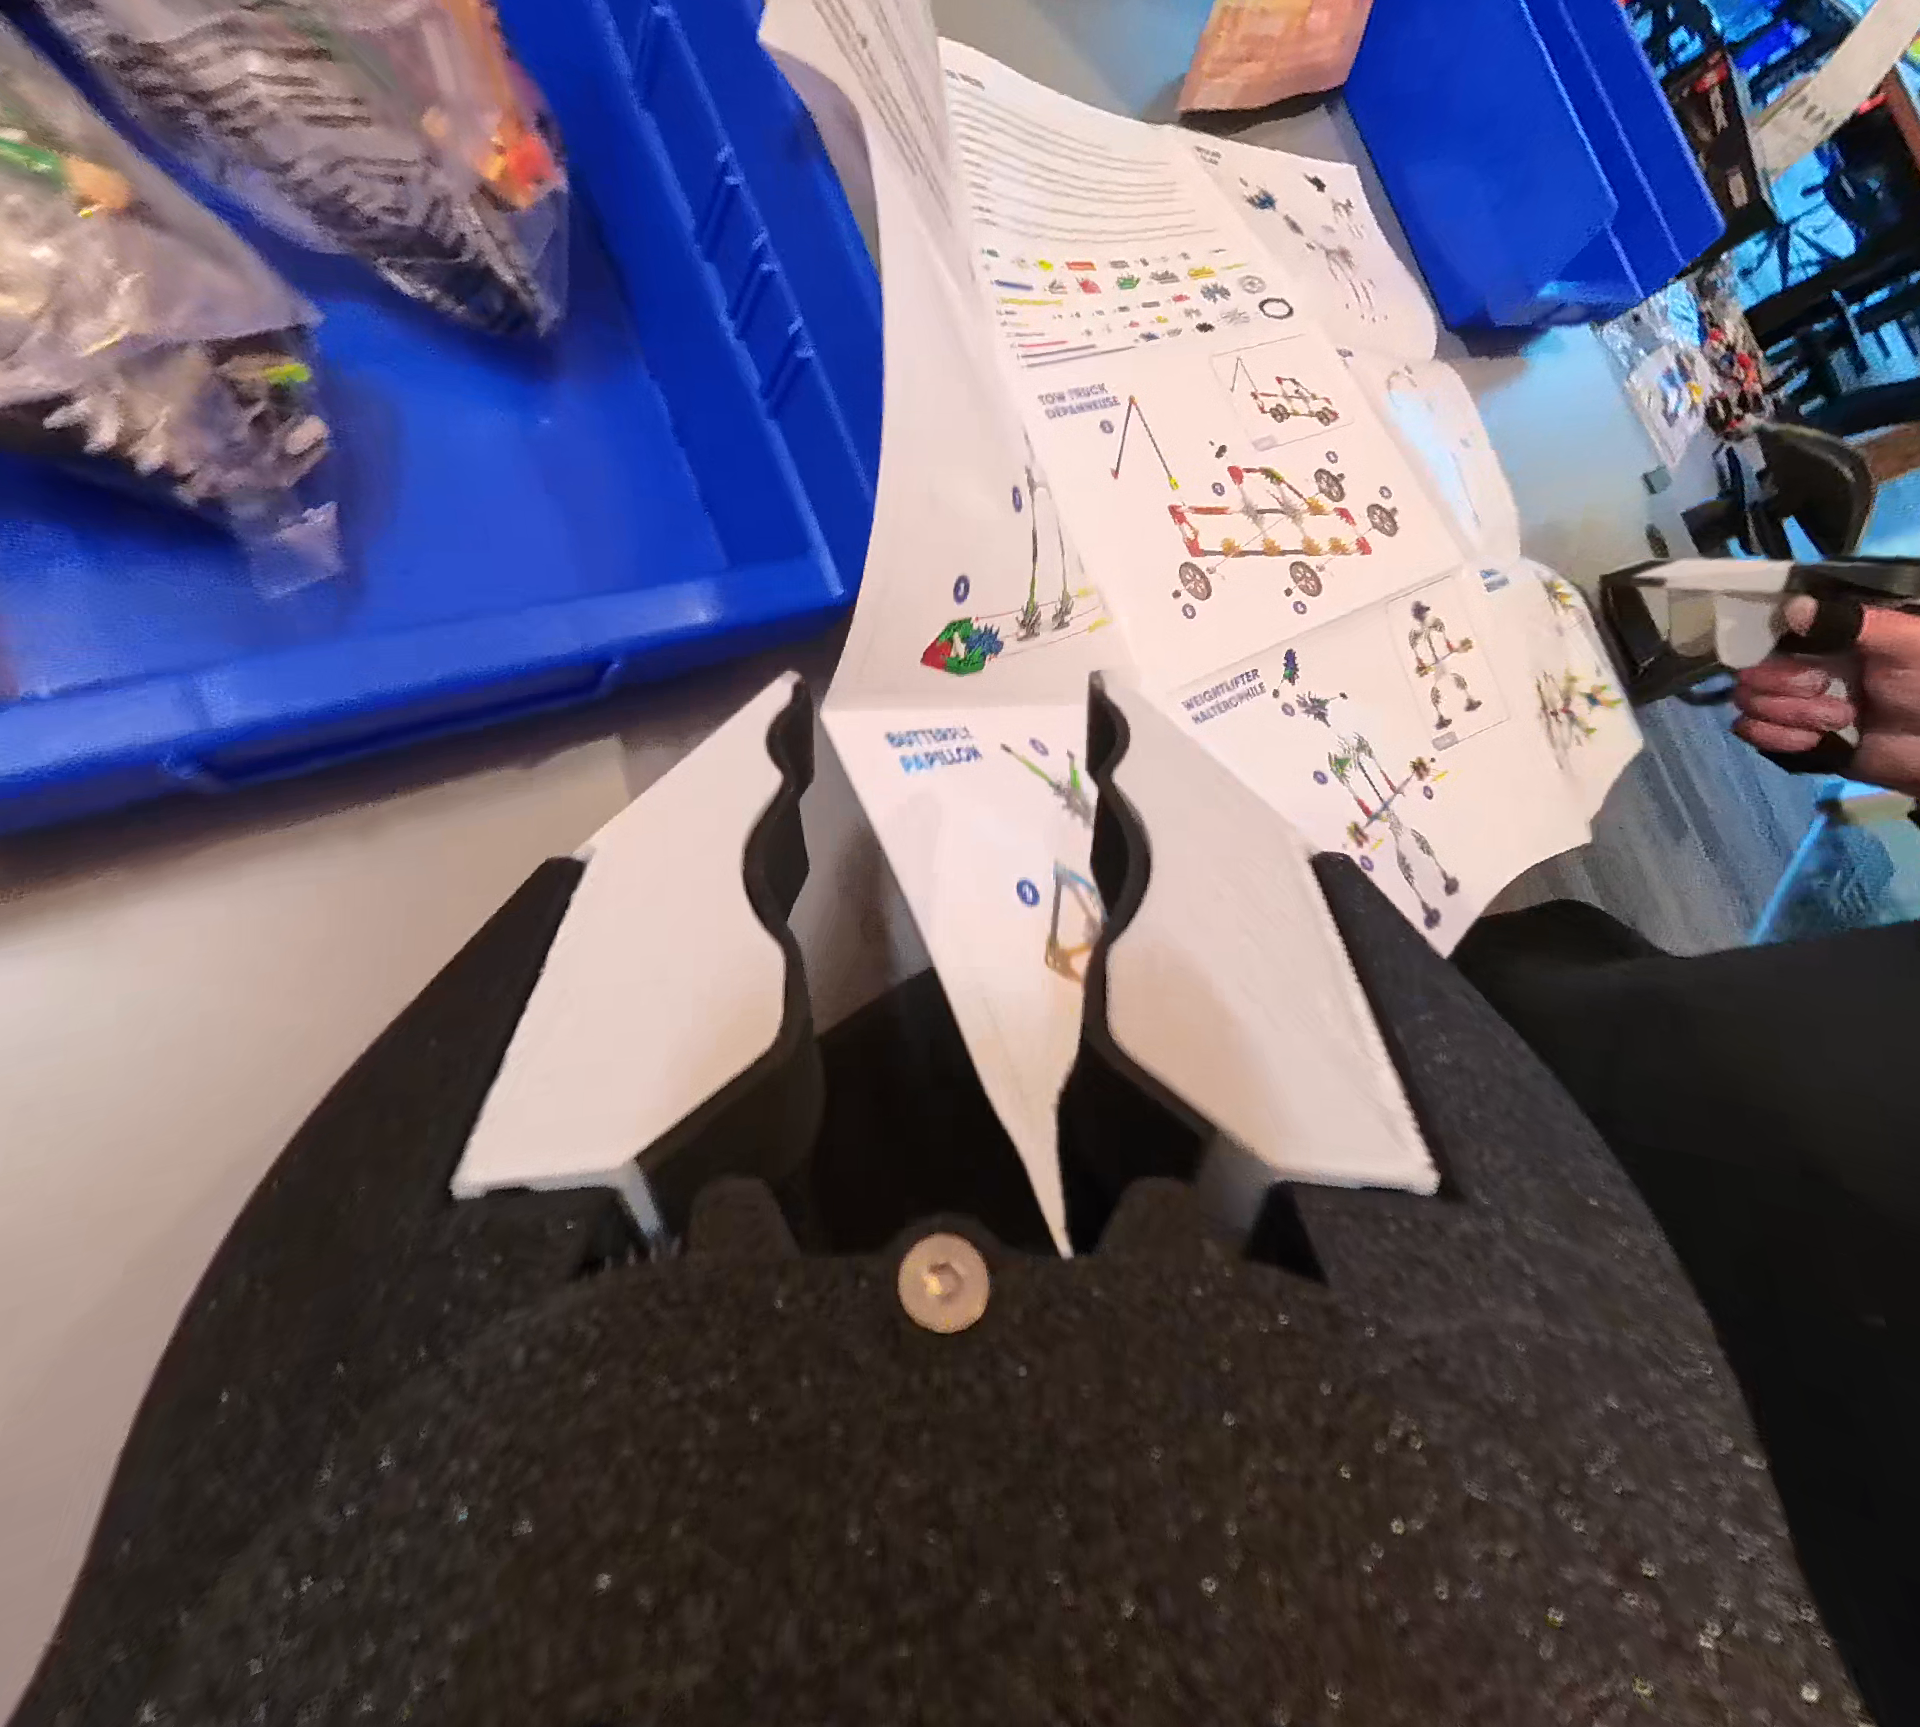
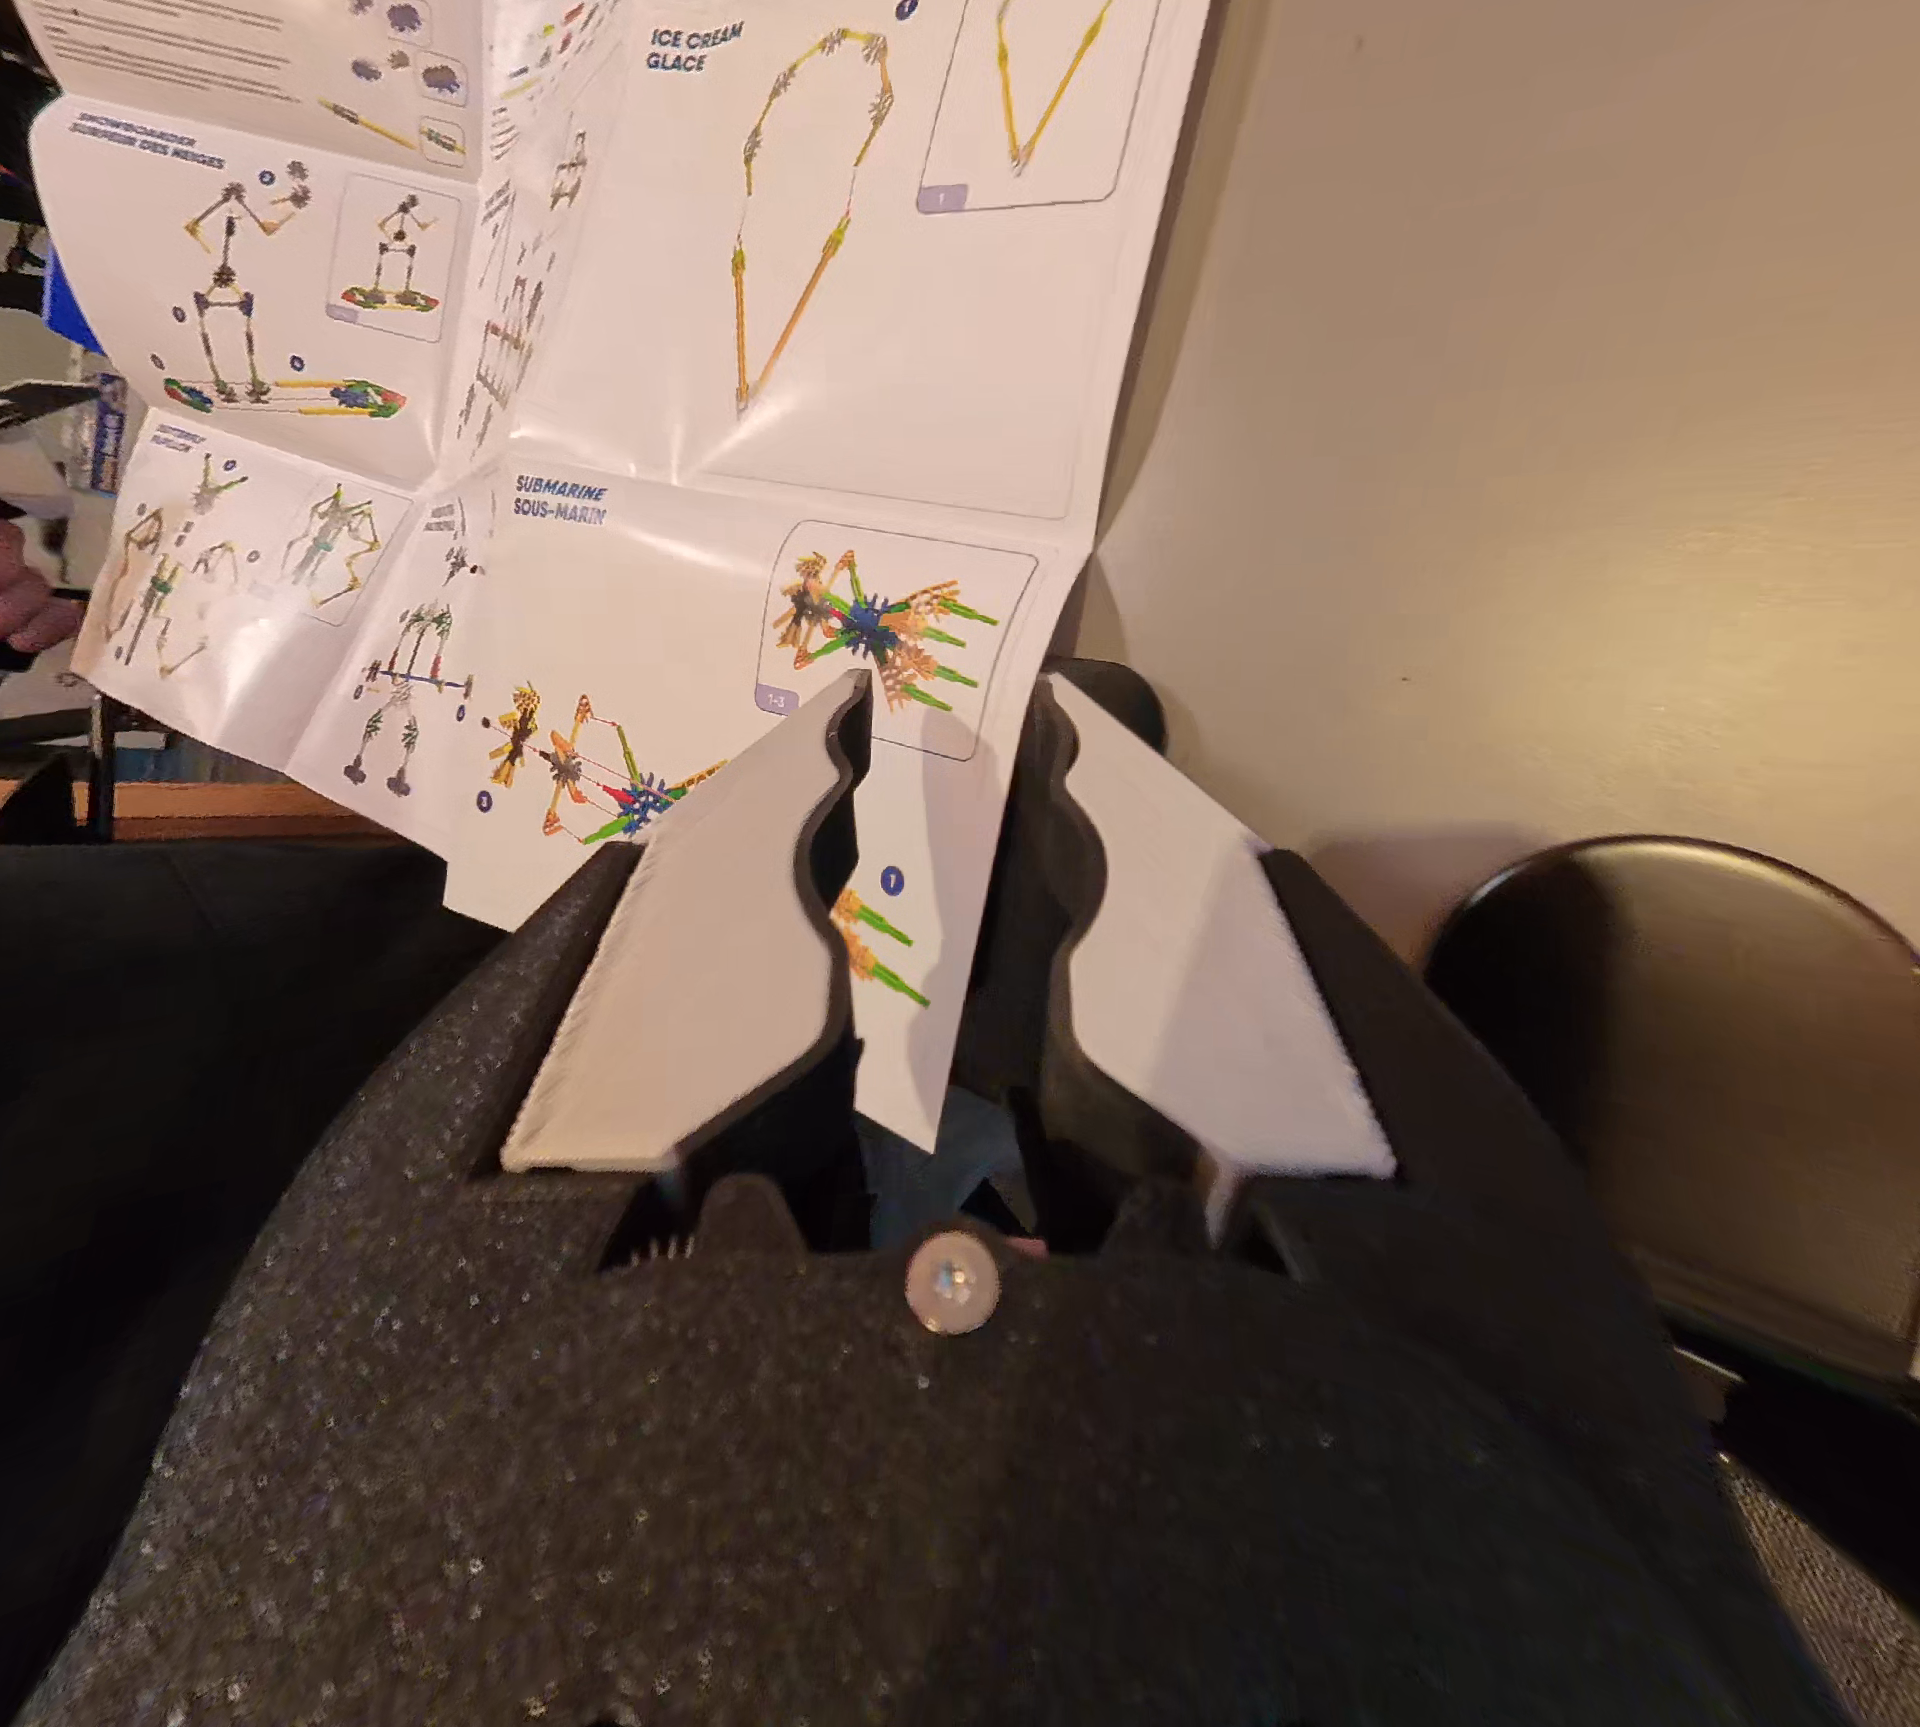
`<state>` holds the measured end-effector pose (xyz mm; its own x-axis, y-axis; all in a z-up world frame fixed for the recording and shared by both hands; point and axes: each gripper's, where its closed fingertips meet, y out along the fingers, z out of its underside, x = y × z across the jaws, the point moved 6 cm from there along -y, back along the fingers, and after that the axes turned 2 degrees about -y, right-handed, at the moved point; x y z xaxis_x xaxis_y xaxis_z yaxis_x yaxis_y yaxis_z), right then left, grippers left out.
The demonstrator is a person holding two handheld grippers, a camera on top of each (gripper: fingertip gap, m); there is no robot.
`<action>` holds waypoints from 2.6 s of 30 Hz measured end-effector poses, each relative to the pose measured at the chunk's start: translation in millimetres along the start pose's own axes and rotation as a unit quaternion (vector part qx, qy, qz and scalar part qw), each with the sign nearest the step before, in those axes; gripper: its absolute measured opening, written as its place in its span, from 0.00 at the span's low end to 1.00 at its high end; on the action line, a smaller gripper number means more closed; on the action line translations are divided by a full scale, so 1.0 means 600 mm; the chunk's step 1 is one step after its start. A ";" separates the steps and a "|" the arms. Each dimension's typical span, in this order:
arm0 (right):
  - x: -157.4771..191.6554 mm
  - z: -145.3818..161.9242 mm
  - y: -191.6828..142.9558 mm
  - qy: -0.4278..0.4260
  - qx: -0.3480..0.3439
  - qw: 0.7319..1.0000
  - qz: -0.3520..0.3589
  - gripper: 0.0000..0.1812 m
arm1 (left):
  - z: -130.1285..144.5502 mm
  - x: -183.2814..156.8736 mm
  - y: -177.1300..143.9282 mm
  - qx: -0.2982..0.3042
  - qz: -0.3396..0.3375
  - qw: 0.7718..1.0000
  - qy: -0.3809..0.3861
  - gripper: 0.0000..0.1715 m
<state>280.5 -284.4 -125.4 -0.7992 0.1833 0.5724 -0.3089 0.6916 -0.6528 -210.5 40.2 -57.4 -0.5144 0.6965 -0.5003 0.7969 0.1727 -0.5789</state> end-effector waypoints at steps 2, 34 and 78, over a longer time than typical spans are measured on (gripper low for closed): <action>-0.004 -0.003 -0.008 -0.008 -0.002 1.000 0.018 0.15 | -0.006 -0.001 0.019 0.006 0.000 1.000 0.010 0.29; 0.202 -0.029 0.235 -0.295 0.047 0.954 0.021 0.13 | 0.020 0.011 0.063 0.009 0.019 0.999 -0.030 0.04; 0.193 -0.020 0.233 -0.270 0.070 0.960 -0.012 0.13 | -0.020 0.003 0.091 0.022 0.032 0.999 0.002 0.11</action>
<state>150.9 -158.1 -144.8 -0.9301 -0.2474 0.2715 -0.3667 0.5834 -0.7247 -163.9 59.1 -82.4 -0.4615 0.7082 -0.5343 0.8134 0.0973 -0.5736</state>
